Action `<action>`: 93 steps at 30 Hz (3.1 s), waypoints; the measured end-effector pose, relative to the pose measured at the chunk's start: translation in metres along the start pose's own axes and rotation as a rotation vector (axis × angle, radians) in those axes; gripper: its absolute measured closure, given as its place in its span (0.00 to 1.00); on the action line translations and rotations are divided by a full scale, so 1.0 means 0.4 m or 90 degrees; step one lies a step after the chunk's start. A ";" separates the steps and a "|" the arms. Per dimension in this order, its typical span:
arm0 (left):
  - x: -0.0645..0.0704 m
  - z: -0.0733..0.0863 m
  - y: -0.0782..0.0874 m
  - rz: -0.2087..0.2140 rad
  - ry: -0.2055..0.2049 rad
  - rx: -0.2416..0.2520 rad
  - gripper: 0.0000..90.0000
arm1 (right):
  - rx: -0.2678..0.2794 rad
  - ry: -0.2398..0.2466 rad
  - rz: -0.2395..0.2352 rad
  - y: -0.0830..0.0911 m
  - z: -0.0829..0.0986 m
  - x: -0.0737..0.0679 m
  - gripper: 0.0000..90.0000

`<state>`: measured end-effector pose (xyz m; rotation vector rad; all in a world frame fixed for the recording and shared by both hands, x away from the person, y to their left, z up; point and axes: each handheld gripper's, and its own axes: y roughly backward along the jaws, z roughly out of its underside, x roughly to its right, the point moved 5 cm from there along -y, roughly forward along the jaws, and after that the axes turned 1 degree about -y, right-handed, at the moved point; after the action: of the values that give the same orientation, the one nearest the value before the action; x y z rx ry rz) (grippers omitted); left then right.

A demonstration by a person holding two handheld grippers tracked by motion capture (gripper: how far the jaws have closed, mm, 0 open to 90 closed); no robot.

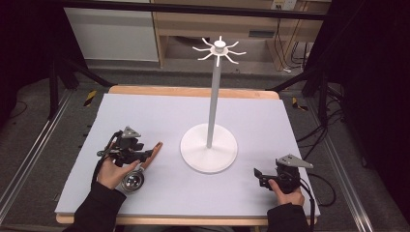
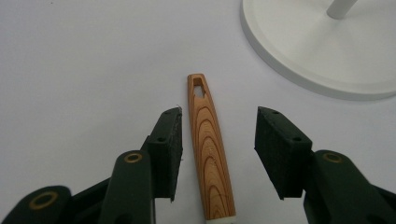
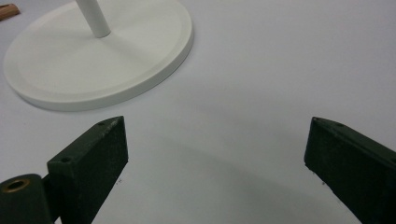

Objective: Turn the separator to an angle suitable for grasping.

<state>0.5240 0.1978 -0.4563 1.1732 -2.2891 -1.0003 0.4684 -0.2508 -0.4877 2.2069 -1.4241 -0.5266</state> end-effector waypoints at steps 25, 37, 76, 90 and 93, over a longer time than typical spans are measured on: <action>0.002 0.029 -0.083 -0.017 -0.026 -0.111 0.66 | -0.011 -0.002 -0.007 -0.005 0.003 -0.003 0.07; 0.000 0.036 -0.100 -0.011 -0.015 -0.132 0.71 | -0.012 -0.003 -0.007 -0.005 0.003 -0.004 0.07; 0.016 -0.023 -0.113 -0.014 -0.140 -0.214 0.66 | -0.016 -0.006 -0.013 -0.006 0.003 0.000 0.07; 0.005 -0.014 -0.124 0.019 -0.115 -0.230 0.72 | -0.018 -0.010 -0.014 -0.007 0.003 -0.001 0.07; 0.004 -0.009 -0.128 0.020 -0.115 -0.233 0.71 | -0.020 -0.008 -0.016 -0.008 0.004 -0.001 0.07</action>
<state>0.5531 0.1747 -0.4917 0.9248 -2.1203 -1.4899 0.4698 -0.2495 -0.4907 2.2029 -1.3866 -0.5693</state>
